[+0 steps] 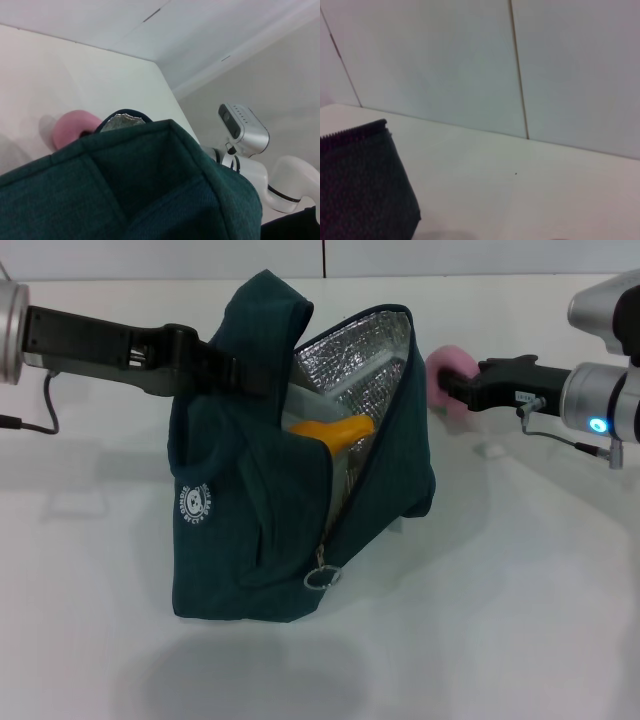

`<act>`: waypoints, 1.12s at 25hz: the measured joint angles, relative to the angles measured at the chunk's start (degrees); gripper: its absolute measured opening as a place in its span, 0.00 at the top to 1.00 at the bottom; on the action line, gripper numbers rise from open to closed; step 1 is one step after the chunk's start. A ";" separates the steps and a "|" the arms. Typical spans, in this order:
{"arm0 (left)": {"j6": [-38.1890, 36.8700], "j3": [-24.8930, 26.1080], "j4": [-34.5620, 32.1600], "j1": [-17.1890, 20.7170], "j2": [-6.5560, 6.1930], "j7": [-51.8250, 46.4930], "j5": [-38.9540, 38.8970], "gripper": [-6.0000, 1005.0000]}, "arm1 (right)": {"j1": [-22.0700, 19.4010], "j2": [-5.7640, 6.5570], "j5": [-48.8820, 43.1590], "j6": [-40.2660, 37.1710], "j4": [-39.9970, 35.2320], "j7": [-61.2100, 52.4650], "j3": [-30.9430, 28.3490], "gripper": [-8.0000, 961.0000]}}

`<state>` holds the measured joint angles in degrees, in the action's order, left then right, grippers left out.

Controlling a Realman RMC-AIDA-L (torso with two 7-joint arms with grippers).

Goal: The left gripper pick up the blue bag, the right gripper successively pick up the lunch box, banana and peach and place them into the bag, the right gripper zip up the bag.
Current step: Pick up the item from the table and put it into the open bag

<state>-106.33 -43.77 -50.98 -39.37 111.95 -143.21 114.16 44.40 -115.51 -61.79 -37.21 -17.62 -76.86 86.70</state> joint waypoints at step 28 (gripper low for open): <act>0.17 0.00 0.00 0.56 0.19 0.21 0.00 0.96 | -5.06 -0.31 1.91 -40.14 -11.25 1.80 -7.48 0.87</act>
<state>-106.16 -43.77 -50.98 -38.81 112.14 -143.00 114.17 39.34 -115.82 -59.88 -77.34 -28.87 -75.06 79.22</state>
